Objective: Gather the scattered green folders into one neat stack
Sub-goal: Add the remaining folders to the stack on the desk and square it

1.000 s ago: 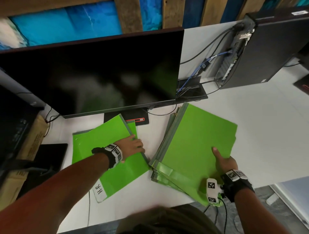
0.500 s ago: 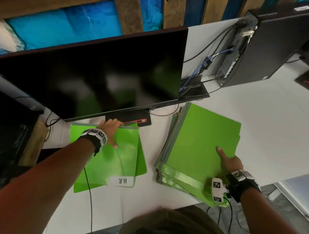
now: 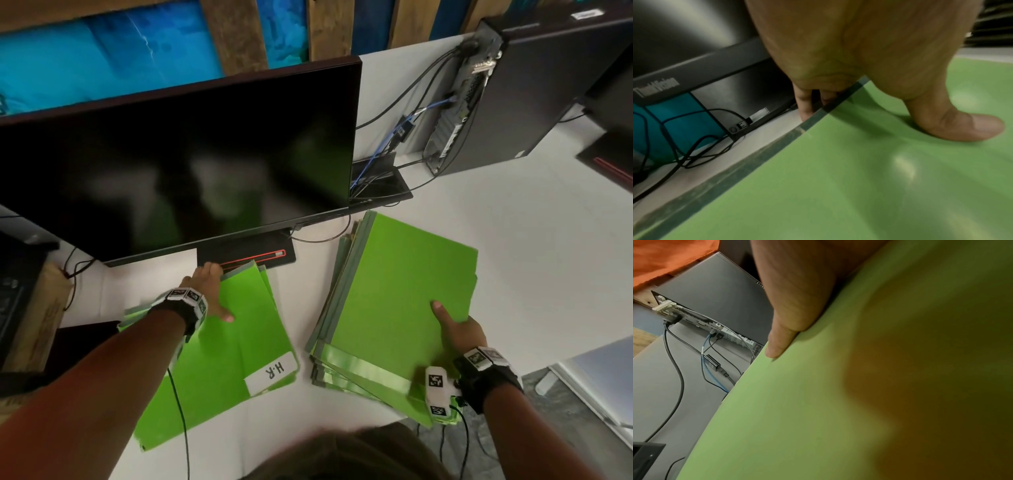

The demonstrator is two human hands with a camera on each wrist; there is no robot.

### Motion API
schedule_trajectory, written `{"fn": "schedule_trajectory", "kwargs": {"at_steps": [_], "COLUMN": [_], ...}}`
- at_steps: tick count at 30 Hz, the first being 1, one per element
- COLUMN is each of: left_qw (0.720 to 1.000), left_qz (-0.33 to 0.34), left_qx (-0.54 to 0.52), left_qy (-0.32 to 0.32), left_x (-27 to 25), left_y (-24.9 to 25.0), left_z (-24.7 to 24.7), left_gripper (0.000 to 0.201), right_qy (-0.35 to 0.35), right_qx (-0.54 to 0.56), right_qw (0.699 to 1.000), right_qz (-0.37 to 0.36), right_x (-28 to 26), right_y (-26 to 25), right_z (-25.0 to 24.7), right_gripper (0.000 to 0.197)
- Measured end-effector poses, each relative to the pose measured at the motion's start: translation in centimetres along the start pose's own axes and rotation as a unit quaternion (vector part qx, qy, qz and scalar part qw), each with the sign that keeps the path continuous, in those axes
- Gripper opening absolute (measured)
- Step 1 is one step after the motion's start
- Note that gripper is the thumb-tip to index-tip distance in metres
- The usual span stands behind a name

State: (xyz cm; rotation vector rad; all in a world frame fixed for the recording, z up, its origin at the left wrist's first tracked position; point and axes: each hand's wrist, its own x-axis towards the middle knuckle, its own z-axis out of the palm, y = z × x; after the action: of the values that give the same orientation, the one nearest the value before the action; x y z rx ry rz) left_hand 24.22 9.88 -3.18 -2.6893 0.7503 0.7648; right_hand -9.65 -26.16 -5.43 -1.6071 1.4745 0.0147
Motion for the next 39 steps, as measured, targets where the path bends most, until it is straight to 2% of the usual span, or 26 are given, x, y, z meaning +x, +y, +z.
{"fn": "schedule_trajectory", "kwargs": {"at_steps": [3, 5, 8, 11, 13, 15, 17, 21, 23, 25, 27, 30, 31, 33, 34, 35, 37, 38, 39], "left_qw": [0.998, 0.996, 0.986, 0.963, 0.937, 0.907, 0.874, 0.777, 0.761, 0.758, 0.77, 0.825, 0.842, 0.87, 0.879, 0.888, 0.92, 0.935, 0.941], "left_qz": [0.012, 0.029, 0.076, 0.157, 0.204, 0.22, 0.226, 0.245, 0.258, 0.236, 0.202, 0.126, 0.097, 0.047, 0.03, 0.017, -0.006, -0.017, -0.029], "left_qx": [-0.042, -0.072, -0.147, -0.22, -0.281, -0.357, -0.421, -0.555, -0.559, -0.569, -0.569, -0.521, -0.501, -0.469, -0.459, -0.446, -0.386, -0.35, -0.335], "left_qy": [-0.037, -0.038, -0.02, 0.019, 0.03, 0.041, 0.085, 0.17, 0.203, 0.214, 0.207, 0.18, 0.173, 0.144, 0.128, 0.112, 0.07, 0.044, 0.014], "left_x": [-0.6, -1.4, -2.9, -5.3, -7.1, -8.6, -9.2, -10.1, -9.3, -7.6, -5.3, -2.4, -1.7, -0.7, -0.3, 0.1, 0.8, 0.9, 0.9], "left_y": [0.0, -0.3, -1.7, -2.6, -2.4, -1.7, -1.0, 3.4, 7.1, 11.7, 16.4, 22.0, 23.3, 24.8, 25.2, 25.3, 25.3, 25.3, 25.3], "left_z": [-1.0, -1.8, -2.9, -4.9, -7.1, -9.8, -12.3, -17.0, -17.7, -16.8, -14.9, -11.5, -10.5, -8.7, -8.0, -7.3, -6.0, -5.4, -4.7], "left_gripper": [0.103, 0.094, 0.078, 0.053, 0.038, 0.04, 0.04, 0.042, 0.041, 0.043, 0.044, 0.042, 0.043, 0.047, 0.049, 0.051, 0.064, 0.074, 0.082], "right_qy": [-0.003, -0.006, -0.014, -0.02, -0.023, -0.024, -0.024, -0.025, -0.03, -0.031, -0.04, -0.073, -0.081, -0.086, -0.09, -0.1, -0.113, -0.119, -0.126], "right_qx": [-0.001, -0.002, -0.001, 0.004, 0.002, -0.002, -0.001, 0.006, 0.004, 0.005, 0.001, 0.016, 0.031, 0.068, 0.084, 0.091, 0.091, 0.085, 0.08], "right_qw": [1.0, 1.0, 1.0, 1.0, 1.0, 1.0, 1.0, 1.0, 0.999, 0.999, 0.999, 0.997, 0.996, 0.994, 0.992, 0.991, 0.989, 0.989, 0.989], "right_qz": [0.002, 0.003, -0.002, -0.008, -0.012, -0.012, -0.014, -0.016, -0.018, -0.022, -0.015, -0.009, -0.009, 0.002, 0.003, 0.004, -0.004, -0.012, -0.022], "right_x": [0.1, 0.2, 0.2, 0.3, 0.3, 0.2, 0.2, 0.2, 0.1, 0.0, 0.0, -0.5, -0.7, -0.7, -0.4, -0.1, 0.4, 0.7, 1.0], "right_y": [0.1, 0.1, 0.2, 0.2, 0.3, 0.3, 0.4, 0.5, 0.5, 0.6, 0.6, 0.3, 0.1, 0.3, 0.6, 0.8, 0.9, 1.1, 1.2], "right_z": [0.0, 0.0, 0.0, 0.0, 0.0, 0.0, -0.1, -0.2, -0.3, -0.5, -1.0, -2.0, -2.2, -2.4, -2.4, -2.2, -2.1, -2.0, -1.8], "right_gripper": [0.06, 0.061, 0.062, 0.062, 0.064, 0.065, 0.064, 0.065, 0.064, 0.068, 0.075, 0.08, 0.09, 0.127, 0.135, 0.127, 0.099, 0.101, 0.111]}}
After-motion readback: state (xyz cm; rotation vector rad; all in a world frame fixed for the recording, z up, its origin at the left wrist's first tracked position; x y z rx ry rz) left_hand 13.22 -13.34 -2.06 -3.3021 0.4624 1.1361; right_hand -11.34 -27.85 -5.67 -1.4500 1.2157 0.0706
